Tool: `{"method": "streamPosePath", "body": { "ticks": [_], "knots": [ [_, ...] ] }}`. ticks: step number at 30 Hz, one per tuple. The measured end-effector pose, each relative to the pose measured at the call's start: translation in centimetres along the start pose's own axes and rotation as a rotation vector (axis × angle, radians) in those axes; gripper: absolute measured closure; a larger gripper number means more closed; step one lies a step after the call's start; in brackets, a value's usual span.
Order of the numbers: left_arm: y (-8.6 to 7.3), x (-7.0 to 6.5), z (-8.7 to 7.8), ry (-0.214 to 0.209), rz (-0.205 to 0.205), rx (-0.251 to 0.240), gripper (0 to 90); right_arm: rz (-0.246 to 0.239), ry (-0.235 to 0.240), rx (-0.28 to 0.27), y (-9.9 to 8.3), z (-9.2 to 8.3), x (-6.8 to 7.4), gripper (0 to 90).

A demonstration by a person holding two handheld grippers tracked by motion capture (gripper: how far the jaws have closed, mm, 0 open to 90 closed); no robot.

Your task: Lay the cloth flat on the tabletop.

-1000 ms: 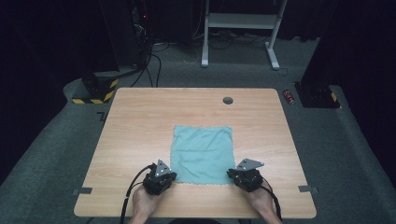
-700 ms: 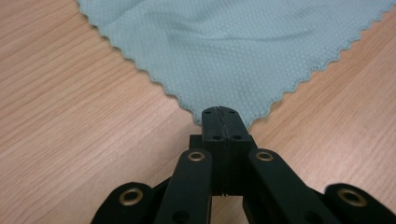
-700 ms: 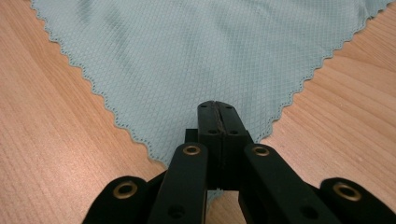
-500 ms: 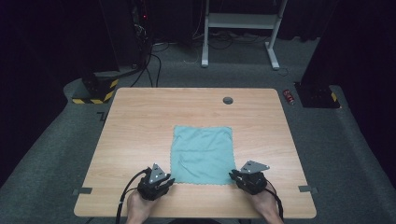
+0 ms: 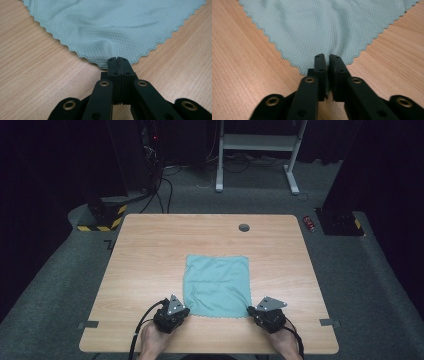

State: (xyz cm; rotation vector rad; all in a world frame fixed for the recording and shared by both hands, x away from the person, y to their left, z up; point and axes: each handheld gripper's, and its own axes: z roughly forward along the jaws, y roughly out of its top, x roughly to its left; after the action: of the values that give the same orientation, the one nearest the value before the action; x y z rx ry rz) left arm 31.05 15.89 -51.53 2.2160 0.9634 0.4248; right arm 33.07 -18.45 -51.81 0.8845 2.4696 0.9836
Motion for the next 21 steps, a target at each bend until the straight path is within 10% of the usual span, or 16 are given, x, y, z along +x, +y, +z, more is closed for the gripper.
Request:
{"method": "streamPosePath", "body": {
  "ticks": [5,10,16,21],
  "knots": [
    [-0.6,0.5,-0.7,-0.068,-0.079,-0.004,89.5,0.028,0.018,0.016,0.0,-0.2,-0.6,89.2],
    [-0.7,-0.1,-1.0,-0.073,-0.062,0.032,88.9,-0.009,0.008,0.039,0.1,-0.5,-0.1,89.4],
    [0.5,0.6,-1.6,0.019,-0.075,-0.038,60.6,0.059,-0.003,0.010,0.5,-0.9,-0.5,68.8],
    [3.4,3.0,0.7,0.097,-0.096,-0.054,56.2,0.058,0.026,-0.024,2.0,0.8,-0.1,68.0]
  ]
}}
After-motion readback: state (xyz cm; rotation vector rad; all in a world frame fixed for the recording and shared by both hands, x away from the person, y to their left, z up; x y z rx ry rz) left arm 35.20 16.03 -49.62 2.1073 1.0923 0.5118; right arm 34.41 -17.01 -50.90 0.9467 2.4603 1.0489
